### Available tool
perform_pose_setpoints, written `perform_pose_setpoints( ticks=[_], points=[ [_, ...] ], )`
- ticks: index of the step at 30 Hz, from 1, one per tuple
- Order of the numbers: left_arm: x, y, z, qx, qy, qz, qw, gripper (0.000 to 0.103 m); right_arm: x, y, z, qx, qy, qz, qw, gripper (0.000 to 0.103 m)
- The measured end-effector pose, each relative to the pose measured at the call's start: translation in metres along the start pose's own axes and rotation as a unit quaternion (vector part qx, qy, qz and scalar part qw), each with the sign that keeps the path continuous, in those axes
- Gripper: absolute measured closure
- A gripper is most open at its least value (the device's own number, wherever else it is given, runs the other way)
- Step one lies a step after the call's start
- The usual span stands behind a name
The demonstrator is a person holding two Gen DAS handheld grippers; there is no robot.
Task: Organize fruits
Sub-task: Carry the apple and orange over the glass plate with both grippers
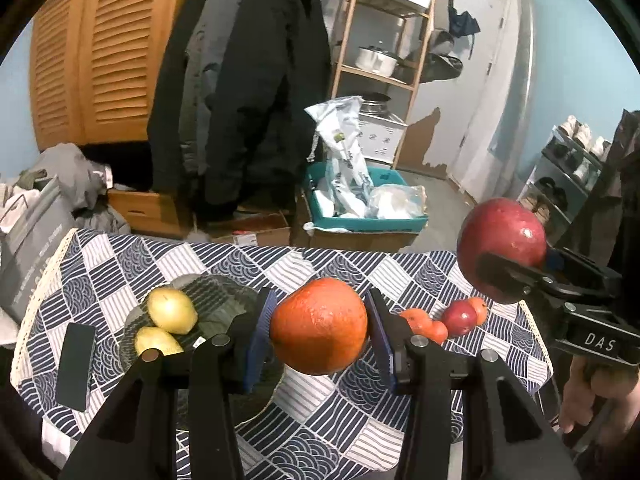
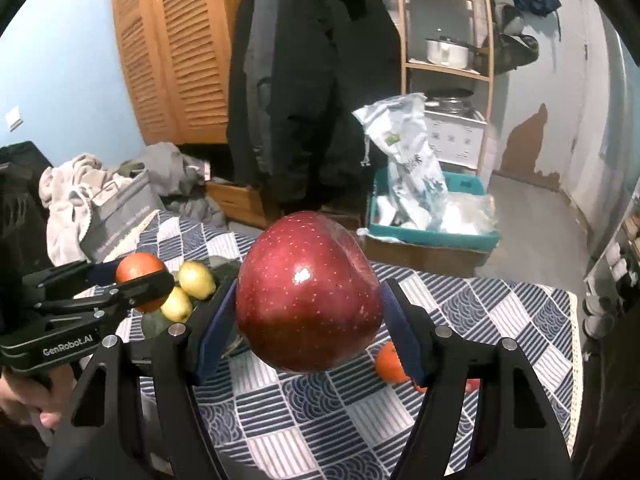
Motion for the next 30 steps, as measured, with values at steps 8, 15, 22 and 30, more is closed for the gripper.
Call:
perform_pose_setpoints(
  ticks=[8, 15, 22, 30],
  points=[
    [-0.005, 0.002, 0.030, 0.020, -0.022, 0.007, 0.9995, 0.056, 0.005, 0.018, 0.022, 0.022, -0.003, 0.010, 1.000, 0.032],
    [-0.009, 0.005, 0.052, 0.046, -0.026, 0.005, 0.9986, 0.056, 0.005, 0.039, 0.044, 0.039, -0.012, 0.026, 0.999, 0.032],
    [-0.020, 0.018, 0.080, 0.068, -0.042, 0.025, 0.9965, 0.056, 0.001, 0.067, 0.055, 0.047, -0.009, 0.051, 0.998, 0.032],
    [-0.046, 0.041, 0.113, 0.082, -0.068, 0.066, 0.9922, 0.056, -0.015, 0.110, 0.075, 0.057, -0.024, 0.087, 0.994, 0.032]
  ],
)
Point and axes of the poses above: each gripper's, at about its wrist camera, not at the fingertips, and y roughly the way its jaws point, z to its left, x to its top, the point moved 5 cm from there along y, roughly the way its jaws point, and after that the axes turned 5 degrees about -z, right-handed, at the moved point
